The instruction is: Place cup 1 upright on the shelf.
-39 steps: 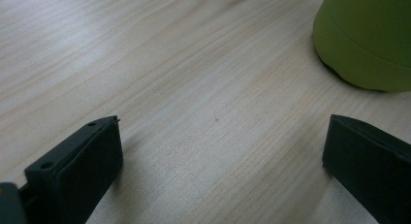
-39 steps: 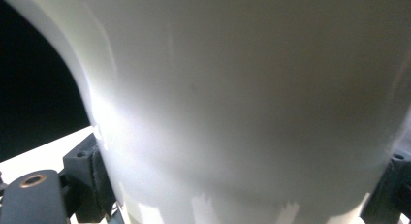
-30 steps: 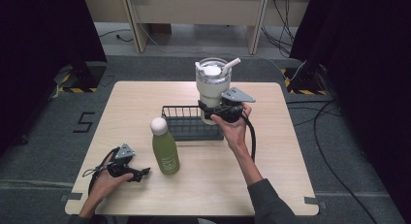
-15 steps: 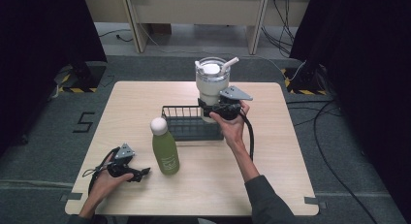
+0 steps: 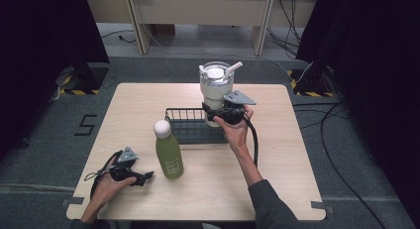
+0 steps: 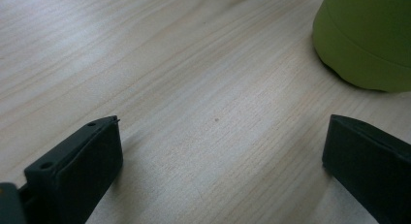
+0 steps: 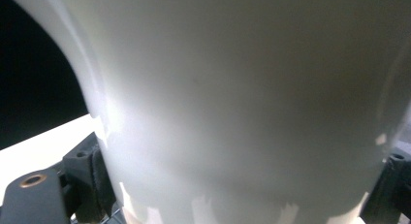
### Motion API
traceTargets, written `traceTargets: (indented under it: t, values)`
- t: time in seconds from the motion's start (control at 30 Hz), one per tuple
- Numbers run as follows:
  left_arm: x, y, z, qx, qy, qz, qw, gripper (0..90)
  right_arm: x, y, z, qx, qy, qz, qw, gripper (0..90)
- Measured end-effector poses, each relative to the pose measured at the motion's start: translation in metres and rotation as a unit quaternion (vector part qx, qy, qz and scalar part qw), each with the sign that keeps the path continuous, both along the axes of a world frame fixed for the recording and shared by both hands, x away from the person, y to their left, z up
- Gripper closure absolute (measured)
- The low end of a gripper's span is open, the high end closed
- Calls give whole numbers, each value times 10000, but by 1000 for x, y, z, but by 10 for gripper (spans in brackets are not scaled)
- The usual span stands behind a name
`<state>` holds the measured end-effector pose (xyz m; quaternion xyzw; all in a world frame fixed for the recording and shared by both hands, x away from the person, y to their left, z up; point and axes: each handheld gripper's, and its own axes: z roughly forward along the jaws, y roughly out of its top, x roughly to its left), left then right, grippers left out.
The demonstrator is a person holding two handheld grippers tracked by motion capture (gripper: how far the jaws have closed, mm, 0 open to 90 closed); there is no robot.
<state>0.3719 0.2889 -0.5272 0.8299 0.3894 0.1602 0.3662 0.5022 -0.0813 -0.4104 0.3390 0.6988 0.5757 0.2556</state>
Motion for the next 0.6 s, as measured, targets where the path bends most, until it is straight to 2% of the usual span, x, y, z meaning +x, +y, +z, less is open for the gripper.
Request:
traceTargets:
  t: [0.27,0.6]
  values:
    - [0,0,0,-2,0,1,10000,0,3,1,-4,-35,-57,-46,10000,112]
    - [0,0,0,-1,0,0,10000,0,7,3,-11,-39,-24,-58,10000,112]
